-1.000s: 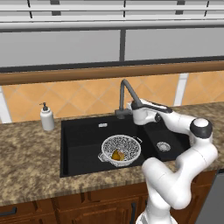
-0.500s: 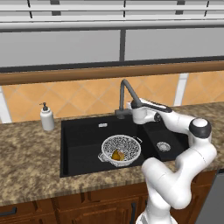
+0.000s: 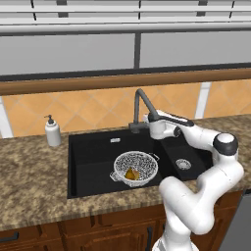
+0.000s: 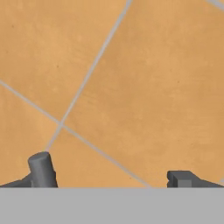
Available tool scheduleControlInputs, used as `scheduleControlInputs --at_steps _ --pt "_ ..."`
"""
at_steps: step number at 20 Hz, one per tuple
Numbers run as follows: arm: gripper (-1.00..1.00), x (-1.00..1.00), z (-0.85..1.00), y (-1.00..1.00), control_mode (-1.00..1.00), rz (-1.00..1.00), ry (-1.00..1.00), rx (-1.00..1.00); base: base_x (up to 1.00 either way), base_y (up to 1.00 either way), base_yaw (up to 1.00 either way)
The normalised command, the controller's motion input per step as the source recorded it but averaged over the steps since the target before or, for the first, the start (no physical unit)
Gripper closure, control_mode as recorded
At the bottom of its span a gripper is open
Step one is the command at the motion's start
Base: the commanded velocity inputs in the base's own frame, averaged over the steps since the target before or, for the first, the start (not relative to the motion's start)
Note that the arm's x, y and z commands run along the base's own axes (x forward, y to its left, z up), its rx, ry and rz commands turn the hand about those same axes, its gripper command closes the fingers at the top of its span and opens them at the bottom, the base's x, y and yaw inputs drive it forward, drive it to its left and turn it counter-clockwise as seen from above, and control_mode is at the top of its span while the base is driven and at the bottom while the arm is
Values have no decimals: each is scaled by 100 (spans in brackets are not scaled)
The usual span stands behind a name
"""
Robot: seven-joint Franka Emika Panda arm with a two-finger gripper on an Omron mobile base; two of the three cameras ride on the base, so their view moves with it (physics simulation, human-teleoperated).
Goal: Put the colander in the sink, put the kiwi, pear in the colander, and turn on the sink faucet and pour water over the colander.
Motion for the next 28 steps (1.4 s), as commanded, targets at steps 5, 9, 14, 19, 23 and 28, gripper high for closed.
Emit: scheduleControlInputs --at_steps 5,9,14,19,23,28 --pt "-100 0 0 -91 -100 2 0 0 0 0 0" --pt "-100 0 0 -96 -100 3 0 0 0 0 0" --pt "-100 0 0 -92 -100 3 0 0 0 0 0" --pt "-100 0 0 -77 -100 2 0 0 0 0 0" --pt "-100 0 0 -23 -100 0 0 0 0 0 0" --pt "-100 0 0 -12 -100 0 0 0 0 0 0"
